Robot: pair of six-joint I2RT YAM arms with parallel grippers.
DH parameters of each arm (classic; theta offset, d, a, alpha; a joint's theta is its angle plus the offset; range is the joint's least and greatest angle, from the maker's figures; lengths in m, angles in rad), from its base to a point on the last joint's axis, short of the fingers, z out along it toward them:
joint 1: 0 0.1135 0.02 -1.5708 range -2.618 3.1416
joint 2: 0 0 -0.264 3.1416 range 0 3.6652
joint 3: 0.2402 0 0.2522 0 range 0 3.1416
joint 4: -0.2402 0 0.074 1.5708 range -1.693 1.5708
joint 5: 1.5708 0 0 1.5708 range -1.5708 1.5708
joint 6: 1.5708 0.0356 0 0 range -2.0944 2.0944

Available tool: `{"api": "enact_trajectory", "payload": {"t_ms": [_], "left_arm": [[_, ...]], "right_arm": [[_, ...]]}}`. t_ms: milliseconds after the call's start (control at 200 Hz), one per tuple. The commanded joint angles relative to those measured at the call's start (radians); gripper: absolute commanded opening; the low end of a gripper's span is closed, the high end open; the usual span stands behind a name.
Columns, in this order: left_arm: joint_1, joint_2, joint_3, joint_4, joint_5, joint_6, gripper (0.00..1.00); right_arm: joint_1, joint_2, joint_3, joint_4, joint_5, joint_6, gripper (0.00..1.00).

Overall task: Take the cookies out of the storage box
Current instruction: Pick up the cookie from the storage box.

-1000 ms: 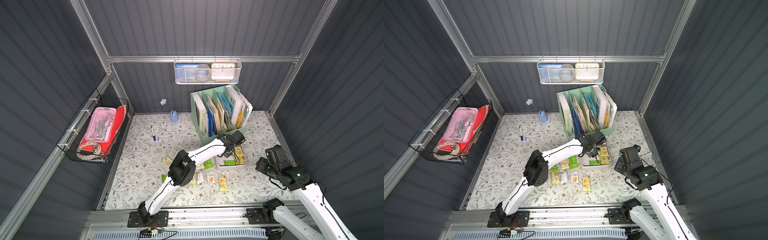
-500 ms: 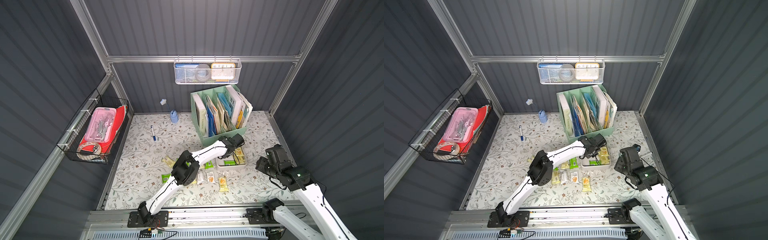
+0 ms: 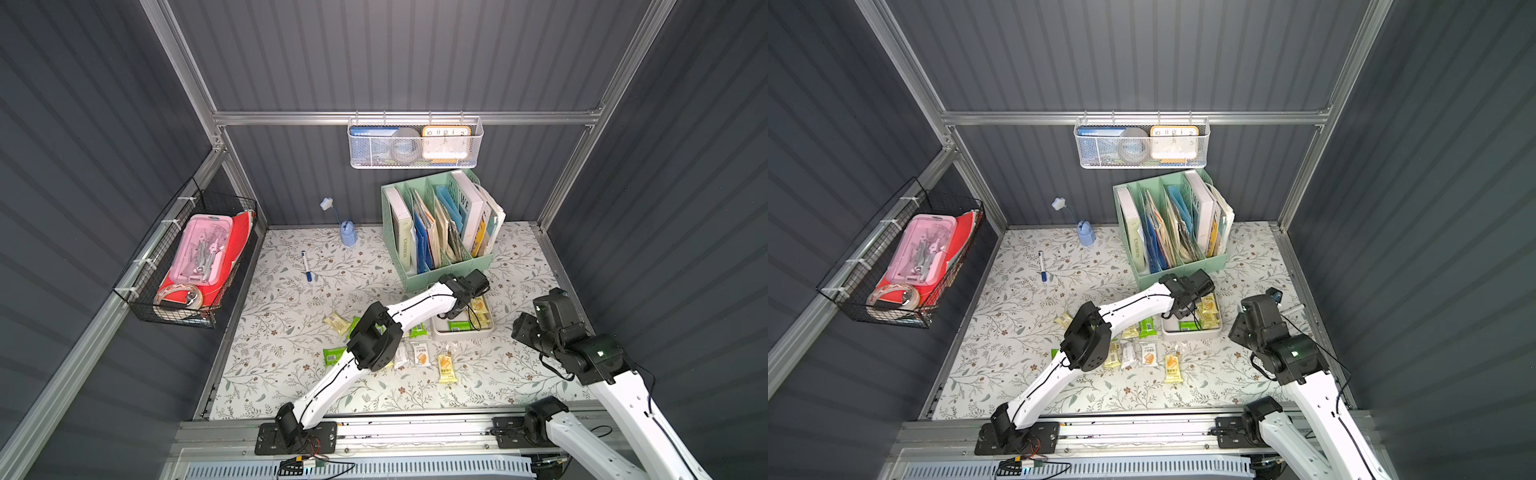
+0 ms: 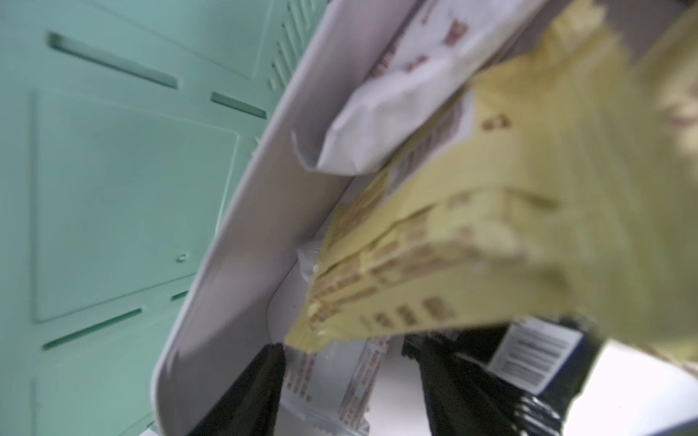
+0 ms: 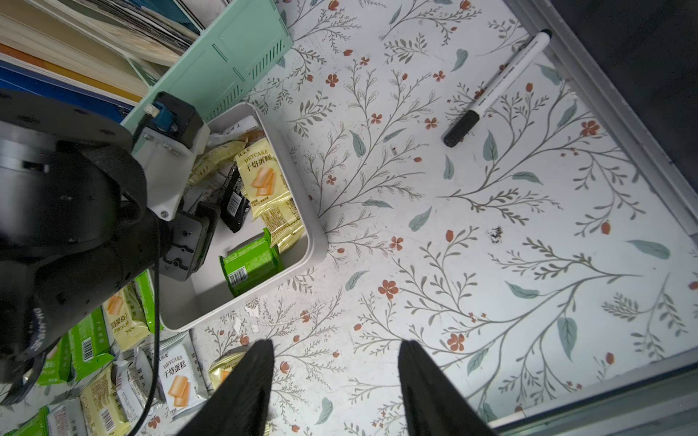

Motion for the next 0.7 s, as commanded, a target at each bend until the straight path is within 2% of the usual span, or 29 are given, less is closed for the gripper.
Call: {"api": "enact_trajectory", "payload": {"t_ms": [0,435,575,695], "left_arm": [[0.002,0.037,0.014,-0.042,0.075,-0.036,0.61],[-0.005,-0.013,-0.008,-0.129,0.252,-0.174,0.5],[-0.008,-0.058,-0.012,-0.126,0.246,-0.237,0.5],[-0.007,-0.083,0.002,-0.129,0.222,-0.28,0.59]], "right_arm": [[-0.004,-0.013,-0.014,-0.008,0.009,0.005,0.58],[-0.005,-0.03,-0.017,-0.012,0.014,0.011,0.58],[-0.004,-0.028,-0.018,-0.01,0.009,0.008,0.58],[-0.004,-0.028,-0.017,-0.007,0.006,0.008,0.58]]}}
